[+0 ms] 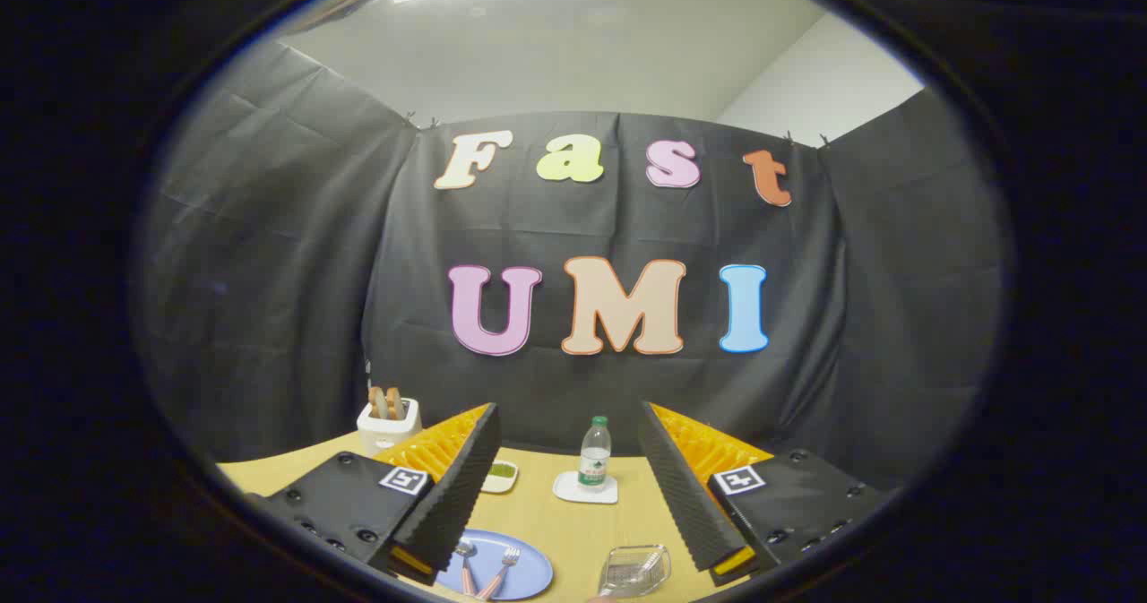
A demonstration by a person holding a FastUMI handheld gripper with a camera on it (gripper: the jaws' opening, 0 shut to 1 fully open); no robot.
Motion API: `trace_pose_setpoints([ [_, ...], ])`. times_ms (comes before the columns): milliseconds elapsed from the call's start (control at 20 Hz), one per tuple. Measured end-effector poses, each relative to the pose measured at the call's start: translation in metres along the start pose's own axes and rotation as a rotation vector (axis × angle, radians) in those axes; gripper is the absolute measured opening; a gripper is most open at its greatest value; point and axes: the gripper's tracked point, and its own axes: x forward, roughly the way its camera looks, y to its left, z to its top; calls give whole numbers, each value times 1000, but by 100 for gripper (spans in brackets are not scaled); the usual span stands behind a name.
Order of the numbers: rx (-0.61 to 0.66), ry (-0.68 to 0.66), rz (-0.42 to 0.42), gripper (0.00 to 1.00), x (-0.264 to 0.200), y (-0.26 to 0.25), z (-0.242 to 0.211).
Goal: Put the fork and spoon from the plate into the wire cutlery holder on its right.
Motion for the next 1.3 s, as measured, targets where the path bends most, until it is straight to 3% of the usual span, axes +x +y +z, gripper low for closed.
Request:
trace_pose_setpoints([
  [750, 29, -5, 62, 99, 10, 13, -2],
  [1300, 45, 99, 139, 99, 20, 35, -47],
])
